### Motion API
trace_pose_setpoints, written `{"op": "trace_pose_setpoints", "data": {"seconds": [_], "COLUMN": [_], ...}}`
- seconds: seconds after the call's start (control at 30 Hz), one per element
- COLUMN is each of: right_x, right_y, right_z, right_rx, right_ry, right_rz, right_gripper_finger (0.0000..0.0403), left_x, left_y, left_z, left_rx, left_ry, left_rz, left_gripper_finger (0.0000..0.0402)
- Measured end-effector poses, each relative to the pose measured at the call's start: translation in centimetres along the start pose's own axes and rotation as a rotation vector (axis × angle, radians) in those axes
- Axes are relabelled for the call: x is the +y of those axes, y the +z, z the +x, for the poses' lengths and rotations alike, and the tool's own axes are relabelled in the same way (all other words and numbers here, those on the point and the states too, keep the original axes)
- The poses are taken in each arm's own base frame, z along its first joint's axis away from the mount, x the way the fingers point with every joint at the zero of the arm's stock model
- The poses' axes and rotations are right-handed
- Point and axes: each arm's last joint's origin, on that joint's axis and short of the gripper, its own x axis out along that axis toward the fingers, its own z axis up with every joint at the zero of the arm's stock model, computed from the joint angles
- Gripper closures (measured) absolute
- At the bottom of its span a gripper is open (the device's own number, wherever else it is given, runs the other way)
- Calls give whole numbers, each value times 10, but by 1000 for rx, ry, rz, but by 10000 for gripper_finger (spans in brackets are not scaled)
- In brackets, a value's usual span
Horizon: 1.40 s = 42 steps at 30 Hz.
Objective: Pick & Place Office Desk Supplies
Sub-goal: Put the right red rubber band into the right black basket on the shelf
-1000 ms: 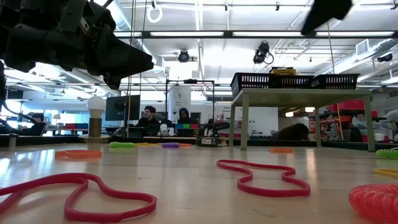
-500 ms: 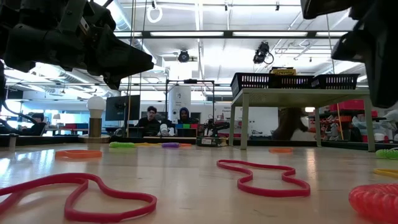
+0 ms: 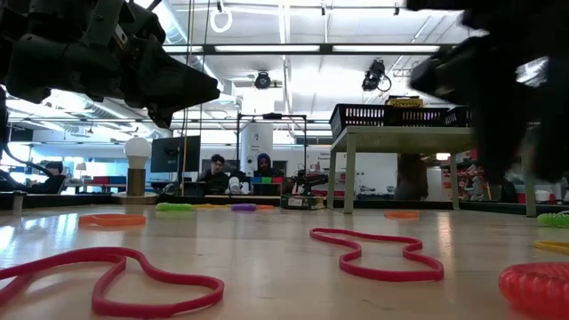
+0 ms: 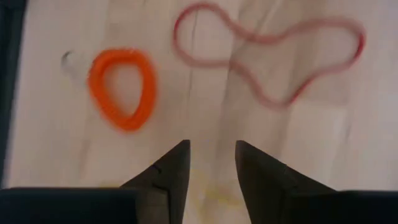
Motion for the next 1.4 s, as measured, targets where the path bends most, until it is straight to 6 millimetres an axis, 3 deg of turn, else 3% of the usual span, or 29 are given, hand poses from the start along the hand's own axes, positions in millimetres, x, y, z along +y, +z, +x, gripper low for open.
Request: {"op": "trace_pose_setpoints", "data": {"seconds": [0.47,0.9,1.13,1.3,1.4], "right_x": [-50,-51,-52,-55,-58], "right_y": [27,25,25,24,28], "right_z": [33,51,51,41,20], "right_rx": [-45,9,11,1,-58], "right_ry": [21,109,94,15,-47], "right_rz": [-210,-263,-248,-174,-108], "right_gripper_finger": [263,325,393,396,399], "left_x": [0,0,0,0,0], "left_y": [0,0,0,0,0], "left_z": [0,0,0,0,0], "left_rx": [-5,-5,-5,-5,-5], "left_ry": [-1,-1,-1,-1,-1], "left_rz": [-2,-2,-2,-2,-2], "left_gripper_finger": [298,298,298,298,298]}}
